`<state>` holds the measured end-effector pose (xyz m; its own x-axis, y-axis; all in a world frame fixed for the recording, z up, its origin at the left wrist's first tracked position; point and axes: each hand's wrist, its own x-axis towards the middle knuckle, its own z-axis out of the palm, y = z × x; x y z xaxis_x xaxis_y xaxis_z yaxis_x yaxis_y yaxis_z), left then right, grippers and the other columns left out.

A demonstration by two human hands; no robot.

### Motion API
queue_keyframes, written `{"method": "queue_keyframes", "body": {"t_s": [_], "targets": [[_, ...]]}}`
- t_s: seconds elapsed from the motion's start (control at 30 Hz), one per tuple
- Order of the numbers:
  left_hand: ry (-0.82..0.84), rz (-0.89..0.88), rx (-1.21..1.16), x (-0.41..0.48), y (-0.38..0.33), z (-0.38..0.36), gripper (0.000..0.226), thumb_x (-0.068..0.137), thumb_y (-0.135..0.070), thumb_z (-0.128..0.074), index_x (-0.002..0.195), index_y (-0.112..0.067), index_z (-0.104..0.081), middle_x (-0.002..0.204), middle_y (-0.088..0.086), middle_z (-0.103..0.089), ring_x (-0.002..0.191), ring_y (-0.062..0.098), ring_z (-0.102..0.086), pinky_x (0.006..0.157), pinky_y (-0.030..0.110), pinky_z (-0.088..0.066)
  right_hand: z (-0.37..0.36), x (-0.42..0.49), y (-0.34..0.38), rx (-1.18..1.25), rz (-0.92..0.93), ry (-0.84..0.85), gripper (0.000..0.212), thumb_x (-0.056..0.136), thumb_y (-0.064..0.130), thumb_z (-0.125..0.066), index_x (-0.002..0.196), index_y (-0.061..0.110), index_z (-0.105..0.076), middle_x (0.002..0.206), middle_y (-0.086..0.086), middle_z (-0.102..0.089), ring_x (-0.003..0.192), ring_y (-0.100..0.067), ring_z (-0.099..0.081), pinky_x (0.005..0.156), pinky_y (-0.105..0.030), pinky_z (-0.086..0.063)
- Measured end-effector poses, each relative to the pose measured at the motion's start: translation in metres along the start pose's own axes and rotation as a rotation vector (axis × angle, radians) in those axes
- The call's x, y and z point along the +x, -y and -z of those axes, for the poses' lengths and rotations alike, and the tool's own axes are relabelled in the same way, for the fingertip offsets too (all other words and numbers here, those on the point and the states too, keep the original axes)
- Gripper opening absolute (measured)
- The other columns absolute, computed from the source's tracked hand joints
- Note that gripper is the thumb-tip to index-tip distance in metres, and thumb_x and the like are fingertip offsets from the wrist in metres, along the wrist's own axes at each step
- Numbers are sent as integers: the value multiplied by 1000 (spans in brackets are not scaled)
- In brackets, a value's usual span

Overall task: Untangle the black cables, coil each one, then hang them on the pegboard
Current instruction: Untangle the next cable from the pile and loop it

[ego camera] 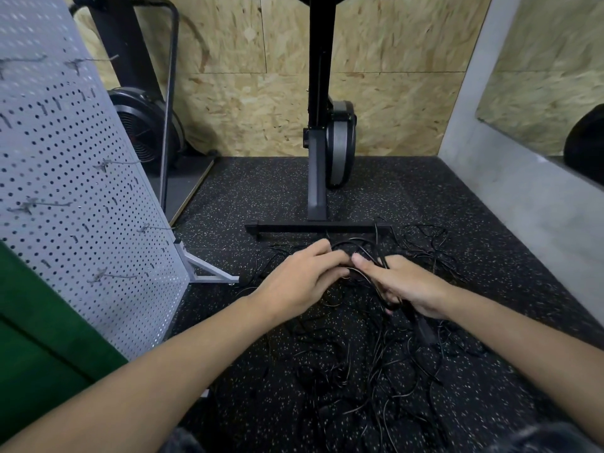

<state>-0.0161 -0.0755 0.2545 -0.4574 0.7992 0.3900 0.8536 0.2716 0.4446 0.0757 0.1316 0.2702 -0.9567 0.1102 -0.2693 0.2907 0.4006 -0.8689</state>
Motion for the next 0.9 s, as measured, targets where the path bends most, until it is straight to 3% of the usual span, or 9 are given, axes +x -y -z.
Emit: {"method": "queue_keyframes", "body": {"t_s": [0.1, 0.2, 0.37, 0.5, 0.57, 0.63, 0.7, 0.77, 0.9], "targets": [[-108, 65, -81, -1, -2, 7, 19, 100, -40, -67, 113, -27, -60, 91, -15, -52, 84, 6, -53, 74, 21, -43, 3, -6, 6, 190, -6, 106, 61, 83, 69, -71, 94, 10, -55, 58, 2, -41, 50, -12, -38, 49, -26, -42], [-132, 101, -126, 0, -6, 6, 26, 96, -38, -72, 113, -28, -56, 90, -12, -53, 84, 8, -54, 72, 24, -47, -1, -10, 12, 79, -16, 254, 48, 81, 56, -82, 87, 15, -59, 66, 3, -47, 58, -13, -44, 51, -26, -44], [-128, 76, -92, 1, -6, 1, 40, 96, -40, -73, 131, -29, -57, 114, -14, -49, 106, 7, -56, 92, 31, -52, -14, -11, 14, -62, 10, 263, 37, 97, 44, -67, 103, 9, -75, 66, 10, -52, 61, -9, -50, 53, -23, -45], [138, 94, -95, -4, 2, 4, 65, 97, -64, -60, 155, -46, -36, 149, -17, -41, 140, 9, -42, 117, 47, -40, -6, -13, 12, -81, 71, 351, 39, 100, 50, -59, 89, 15, -73, 63, 10, -50, 63, -11, -52, 64, -28, -51], [274, 113, -161, -6, 4, 6, 81, 90, -68, -66, 158, -51, -25, 155, -18, -40, 143, 8, -43, 120, 46, -38, -2, -14, 12, -103, 98, 372, 45, 99, 51, -59, 82, 11, -67, 66, 4, -56, 65, -13, -58, 69, -30, -54], [300, 90, -111, -8, 5, 5, 95, 81, -63, -79, 158, -50, -25, 146, -16, -47, 136, 8, -48, 118, 37, -39, 1, -15, 12, -122, 95, 423, 44, 99, 49, -60, 94, 5, -69, 71, 4, -61, 69, -14, -62, 72, -29, -55], [294, 63, -73, -6, 6, -1, 86, 80, -50, -85, 151, -43, -37, 133, -14, -54, 125, 7, -54, 110, 33, -45, 5, -16, 12, -145, 84, 487, 35, 99, 44, -63, 100, 10, -72, 78, 3, -67, 75, -14, -65, 76, -28, -56], [274, 43, -45, -5, 8, -6, 61, 80, -40, -84, 131, -34, -51, 116, -12, -61, 109, 8, -60, 95, 37, -53, 7, -14, 12, -230, 87, 511, 29, 100, 40, -66, 102, 12, -74, 86, 2, -73, 82, -15, -67, 79, -28, -56], [319, 116, 97, -1, 7, -8, 25, 90, -30, -67, 99, -35, -44, 92, -7, -66, 83, 19, -63, 72, 45, -55, 7, -12, 10, -347, 122, 404, 21, 95, 29, -76, 102, 9, -70, 81, 7, -73, 79, -10, -69, 73, -20, -51]]}}
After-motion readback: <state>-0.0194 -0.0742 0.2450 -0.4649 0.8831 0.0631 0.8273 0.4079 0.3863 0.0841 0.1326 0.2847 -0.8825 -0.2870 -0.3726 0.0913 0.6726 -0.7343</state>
